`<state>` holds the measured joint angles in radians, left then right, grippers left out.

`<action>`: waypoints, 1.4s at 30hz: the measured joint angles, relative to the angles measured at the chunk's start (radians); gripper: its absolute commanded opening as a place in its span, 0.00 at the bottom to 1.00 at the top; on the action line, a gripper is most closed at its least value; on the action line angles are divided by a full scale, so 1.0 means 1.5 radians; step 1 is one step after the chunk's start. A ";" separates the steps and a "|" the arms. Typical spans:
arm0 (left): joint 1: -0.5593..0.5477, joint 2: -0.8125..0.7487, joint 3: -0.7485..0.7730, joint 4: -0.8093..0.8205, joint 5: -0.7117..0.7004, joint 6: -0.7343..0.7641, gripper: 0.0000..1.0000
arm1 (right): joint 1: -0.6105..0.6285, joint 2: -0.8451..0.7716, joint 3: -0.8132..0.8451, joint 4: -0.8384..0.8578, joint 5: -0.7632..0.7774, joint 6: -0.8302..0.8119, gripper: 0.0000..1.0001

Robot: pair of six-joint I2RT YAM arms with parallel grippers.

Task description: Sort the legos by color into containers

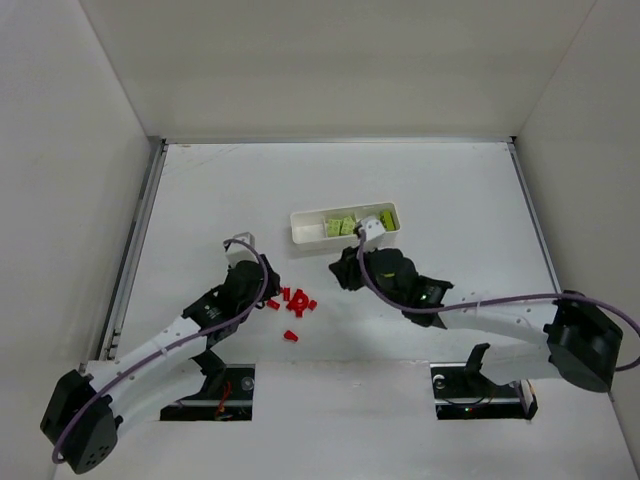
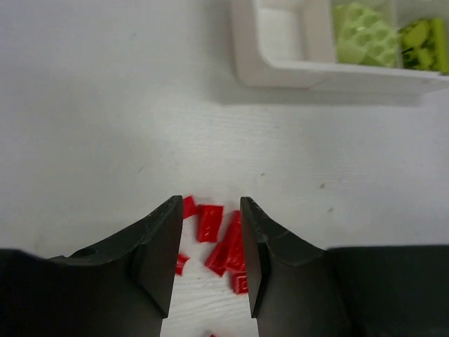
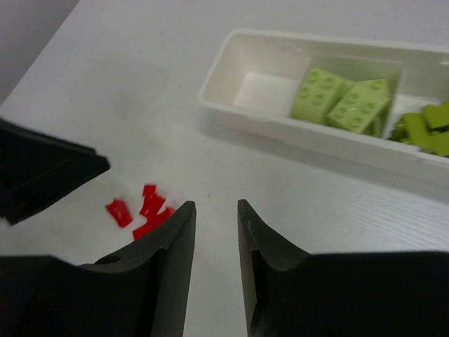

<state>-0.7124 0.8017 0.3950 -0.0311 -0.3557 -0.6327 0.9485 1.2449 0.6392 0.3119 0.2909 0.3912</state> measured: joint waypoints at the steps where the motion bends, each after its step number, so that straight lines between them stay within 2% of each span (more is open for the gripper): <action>1: 0.006 -0.006 -0.012 -0.019 -0.003 -0.014 0.36 | 0.023 0.010 0.003 -0.001 -0.004 -0.009 0.40; 6: 0.018 0.003 -0.046 -0.058 -0.011 -0.060 0.37 | 0.115 0.053 0.004 -0.013 -0.020 -0.040 0.46; 15: -0.007 0.025 -0.076 -0.066 -0.015 -0.159 0.37 | 0.203 0.144 0.005 -0.028 -0.028 -0.038 0.56; 19: -0.010 0.026 -0.081 -0.068 -0.023 -0.180 0.38 | 0.233 0.184 0.018 -0.033 -0.037 -0.035 0.61; 28: -0.036 0.056 -0.081 -0.066 -0.031 -0.203 0.40 | 0.263 0.233 0.049 -0.033 -0.050 -0.031 0.65; 35: -0.048 0.068 -0.080 -0.057 -0.046 -0.221 0.34 | 0.272 0.268 0.068 -0.031 -0.062 -0.029 0.65; 42: -0.052 0.096 -0.080 -0.024 -0.065 -0.227 0.20 | 0.278 0.292 0.085 -0.018 -0.064 -0.029 0.64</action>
<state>-0.7906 0.9459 0.2745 -0.0669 -0.4538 -0.9730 1.3655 1.6825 0.7670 0.2844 0.1947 0.3473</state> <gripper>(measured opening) 0.238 0.645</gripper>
